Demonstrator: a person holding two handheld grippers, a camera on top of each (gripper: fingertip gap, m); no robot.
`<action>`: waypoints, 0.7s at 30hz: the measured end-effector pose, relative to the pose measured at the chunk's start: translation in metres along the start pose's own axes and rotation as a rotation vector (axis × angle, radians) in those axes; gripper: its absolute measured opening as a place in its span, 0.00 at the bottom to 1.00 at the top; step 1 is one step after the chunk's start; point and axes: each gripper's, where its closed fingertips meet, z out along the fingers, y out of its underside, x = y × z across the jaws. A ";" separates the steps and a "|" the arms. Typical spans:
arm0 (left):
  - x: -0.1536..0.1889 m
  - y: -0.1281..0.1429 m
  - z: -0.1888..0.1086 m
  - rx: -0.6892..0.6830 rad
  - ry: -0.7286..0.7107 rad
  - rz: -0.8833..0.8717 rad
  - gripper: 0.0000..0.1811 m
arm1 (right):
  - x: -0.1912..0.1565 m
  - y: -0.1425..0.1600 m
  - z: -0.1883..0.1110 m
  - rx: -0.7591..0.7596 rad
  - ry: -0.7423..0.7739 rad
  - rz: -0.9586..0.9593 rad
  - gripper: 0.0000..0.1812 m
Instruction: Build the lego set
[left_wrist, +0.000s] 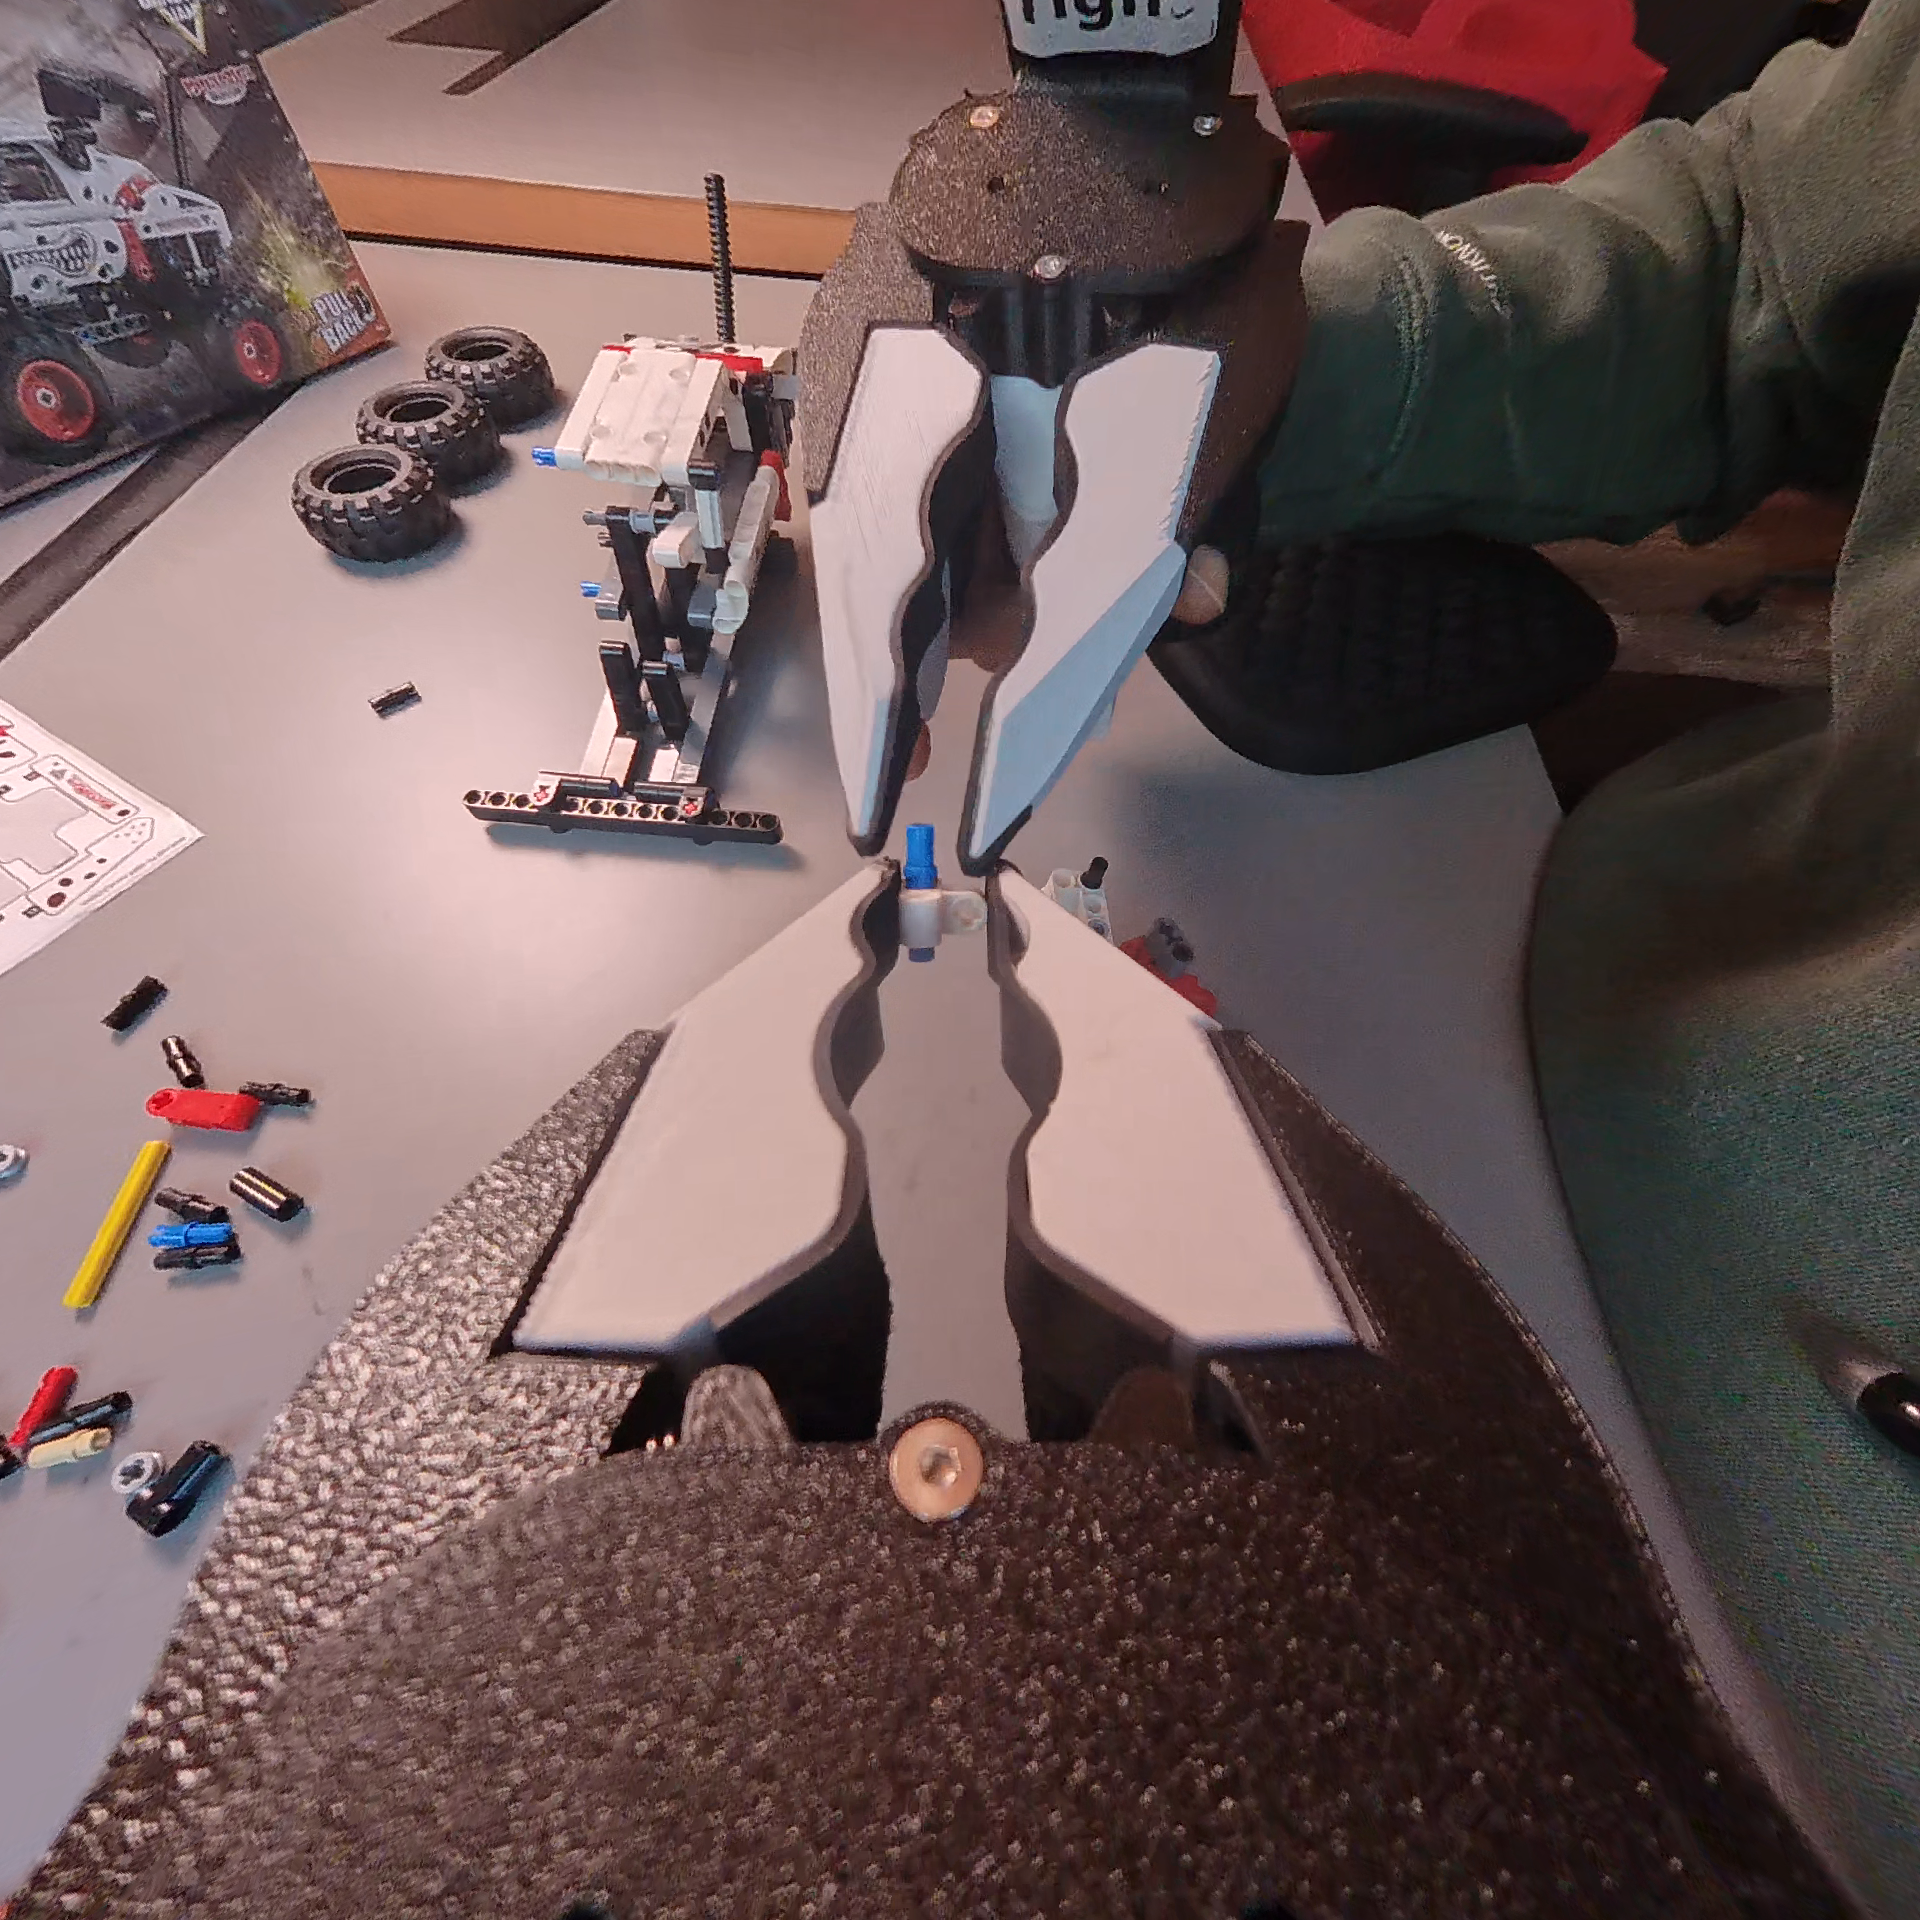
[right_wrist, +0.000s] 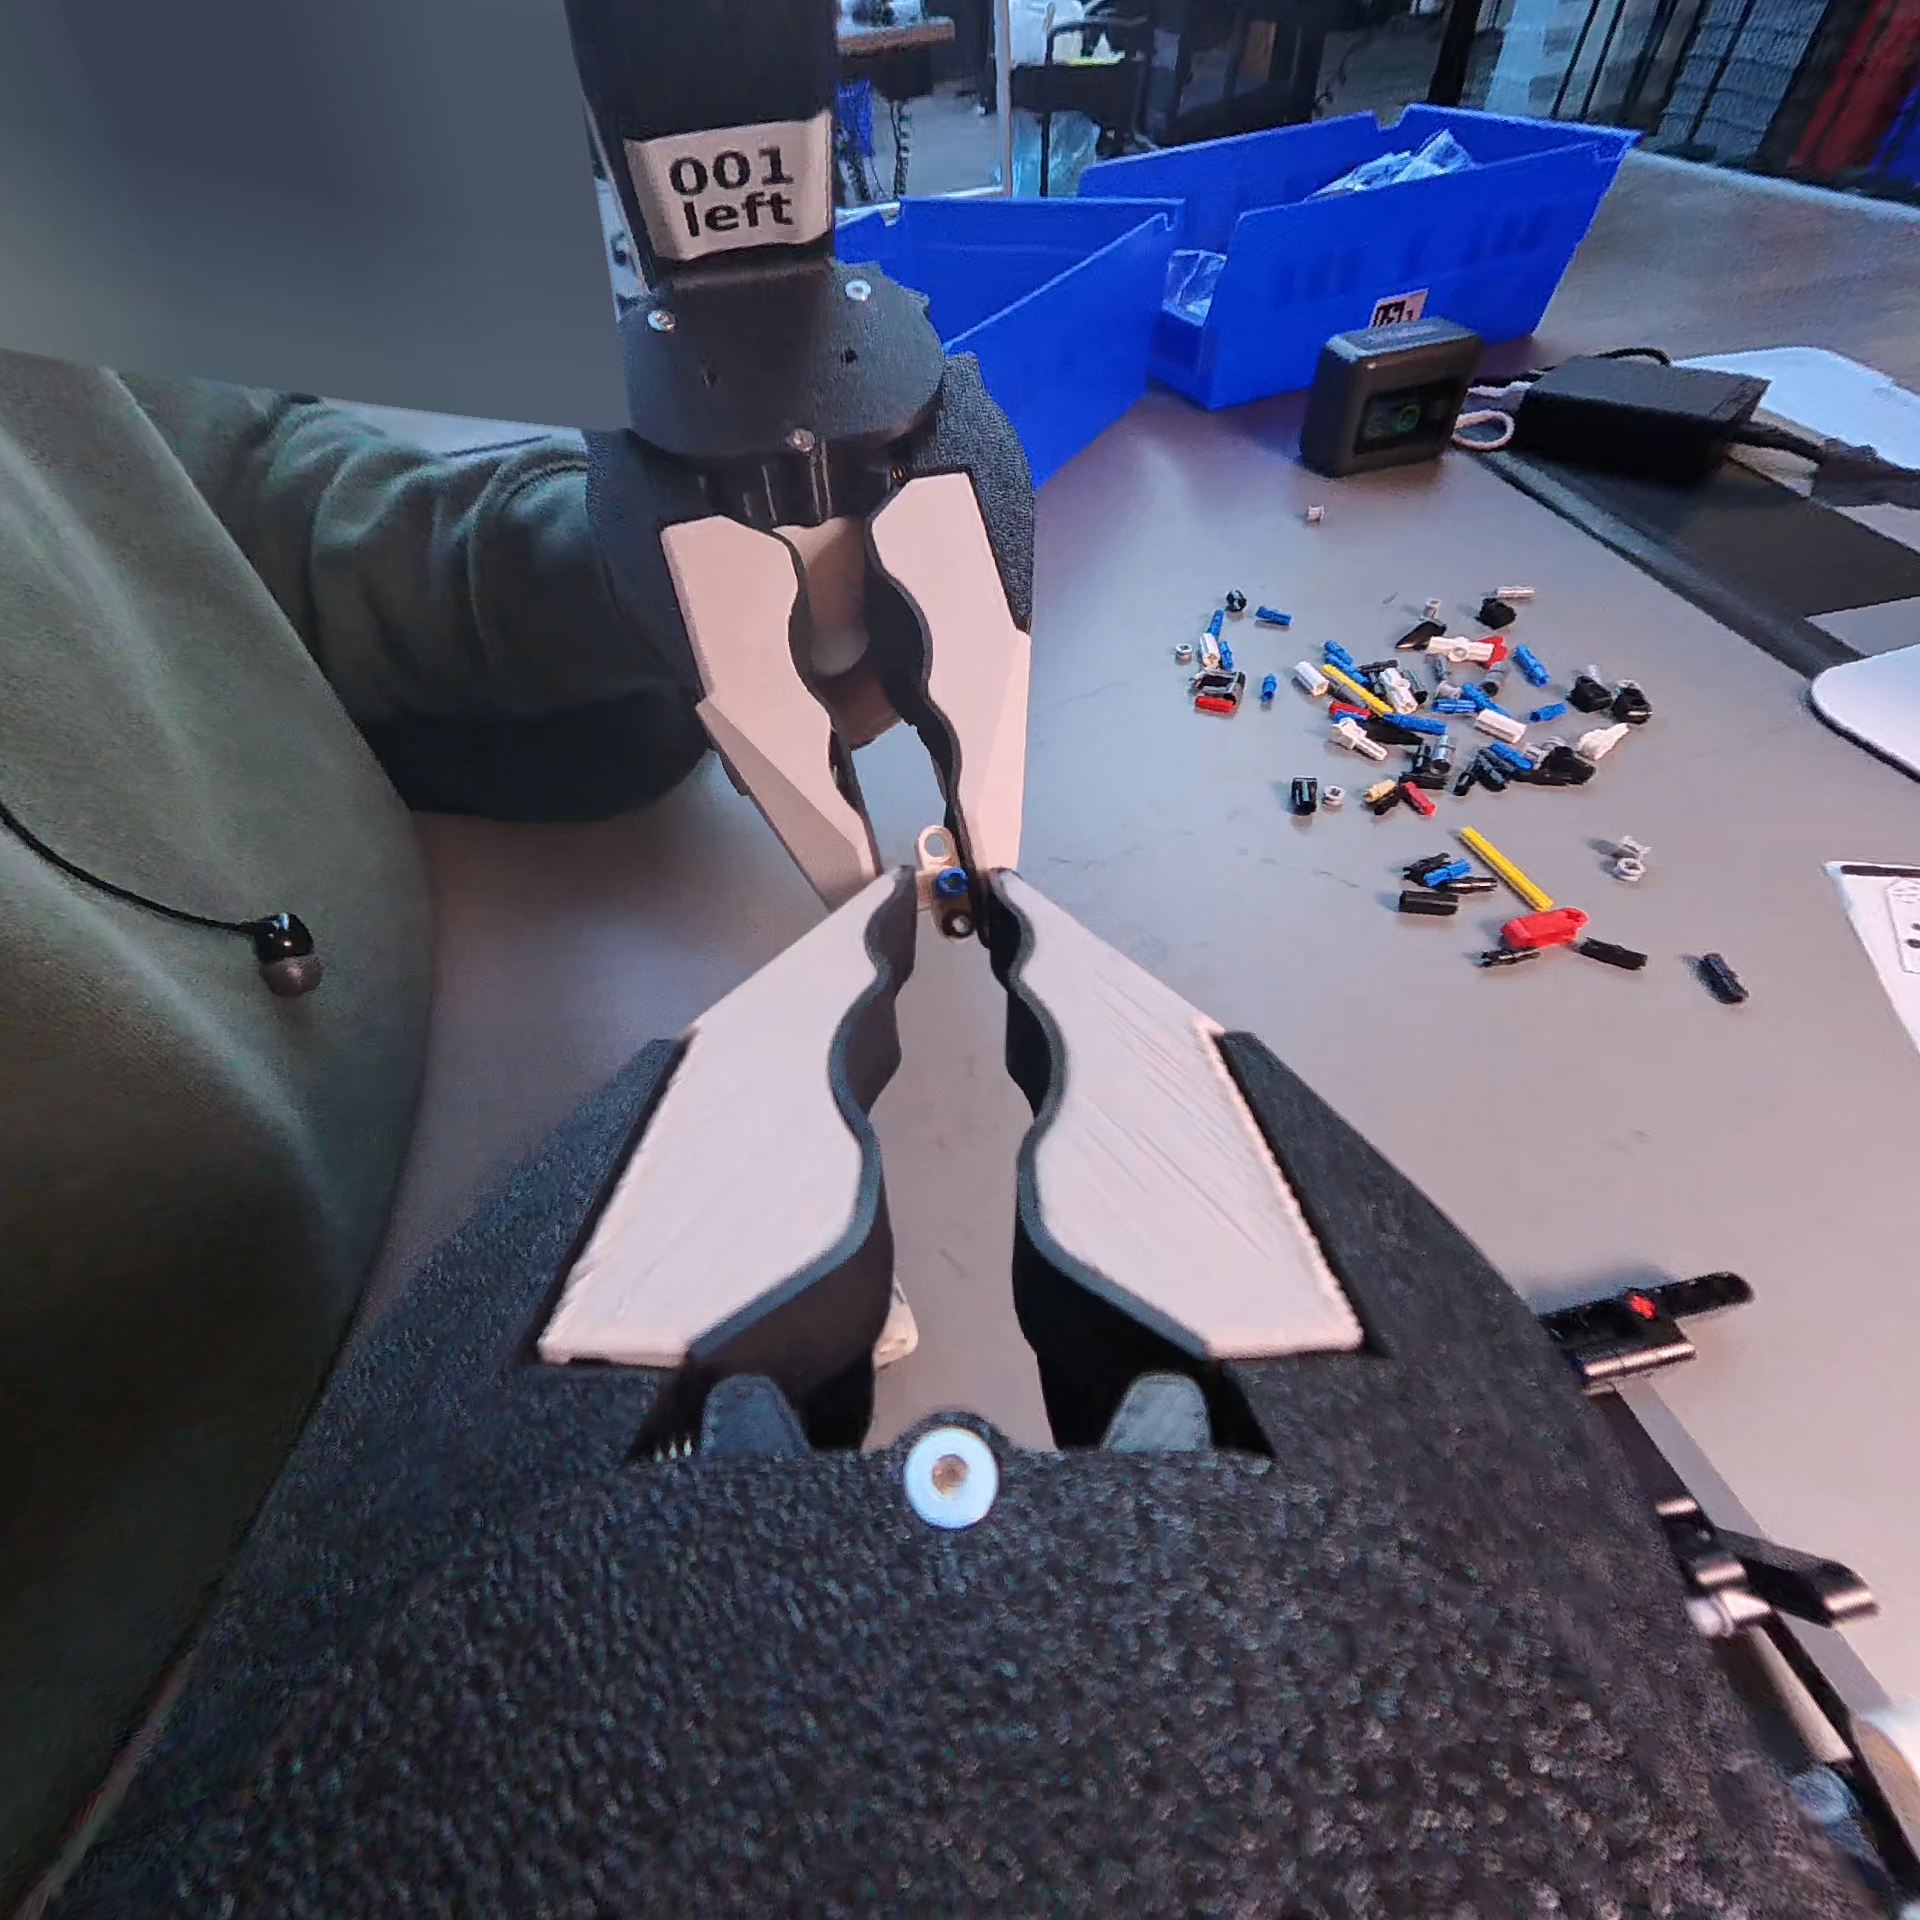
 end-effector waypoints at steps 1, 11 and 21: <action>0.000 0.001 0.000 -0.007 -0.003 0.008 0.08 | -0.001 0.000 0.002 0.001 -0.008 -0.001 0.05; 0.003 -0.001 -0.005 0.043 0.025 -0.032 0.09 | -0.005 -0.005 0.002 0.029 -0.027 -0.064 0.02; 0.003 0.024 0.001 -0.066 0.011 -0.040 0.08 | -0.013 -0.023 -0.022 0.168 -0.121 0.056 0.01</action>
